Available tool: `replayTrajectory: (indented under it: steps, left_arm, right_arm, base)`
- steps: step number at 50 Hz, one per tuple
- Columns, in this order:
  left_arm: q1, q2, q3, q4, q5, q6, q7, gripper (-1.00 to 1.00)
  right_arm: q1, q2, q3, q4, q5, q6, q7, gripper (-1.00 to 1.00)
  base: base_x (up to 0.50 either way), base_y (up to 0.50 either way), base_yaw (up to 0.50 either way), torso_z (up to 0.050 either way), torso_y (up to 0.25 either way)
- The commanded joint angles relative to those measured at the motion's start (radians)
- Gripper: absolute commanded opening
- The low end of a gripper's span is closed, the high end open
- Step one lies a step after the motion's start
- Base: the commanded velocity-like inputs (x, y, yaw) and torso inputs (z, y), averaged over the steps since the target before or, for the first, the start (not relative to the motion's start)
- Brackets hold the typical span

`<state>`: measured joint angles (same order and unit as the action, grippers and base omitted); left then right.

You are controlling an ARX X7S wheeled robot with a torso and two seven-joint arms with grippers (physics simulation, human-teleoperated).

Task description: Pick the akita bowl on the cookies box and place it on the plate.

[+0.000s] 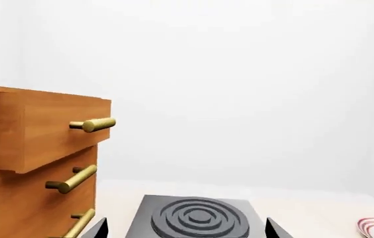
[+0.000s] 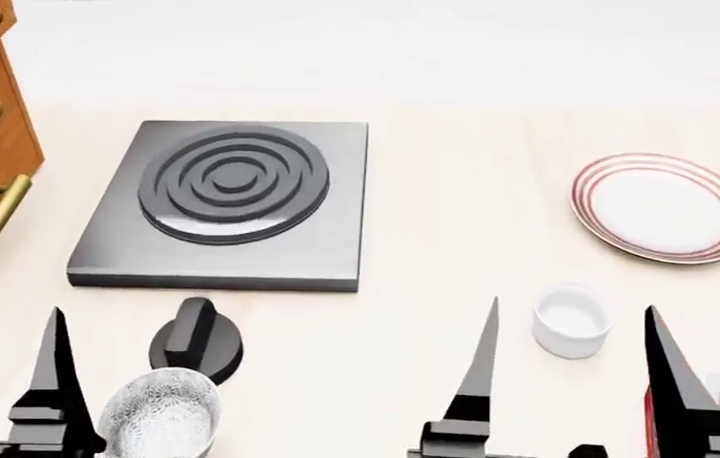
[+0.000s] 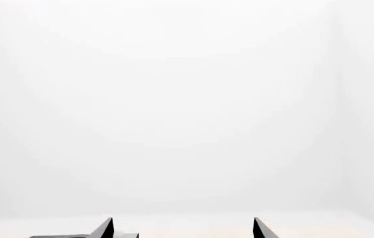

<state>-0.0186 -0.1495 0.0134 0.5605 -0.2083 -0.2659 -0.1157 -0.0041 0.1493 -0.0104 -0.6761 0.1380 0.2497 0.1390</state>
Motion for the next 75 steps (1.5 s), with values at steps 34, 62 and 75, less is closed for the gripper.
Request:
replayTrajectory:
  steps: [34,62,75]
  left_arm:
    - [-0.004,-0.035,0.004,0.028,-0.035,-0.005,-0.047,1.00]
    - [-0.013,-0.056,0.011,0.034,-0.046,-0.004,-0.069,1.00]
    - [-0.006,-0.066,0.017,0.027,-0.052,0.009,-0.079,1.00]
  right_arm:
    - [-0.044,0.050,-0.003,-0.039,0.038,-0.093,0.009,1.00]
    - [-0.031,0.080,0.039,-0.076,0.073,-0.062,0.047,1.00]
    - [-0.039,0.088,0.035,-0.076,0.074,-0.085,0.049,1.00]
  base:
    - [0.47,0.00,0.00,0.000,0.000]
    - [-0.19,-0.45,0.00,0.000,0.000]
    - [-0.13,-0.50,0.00,0.000,0.000]
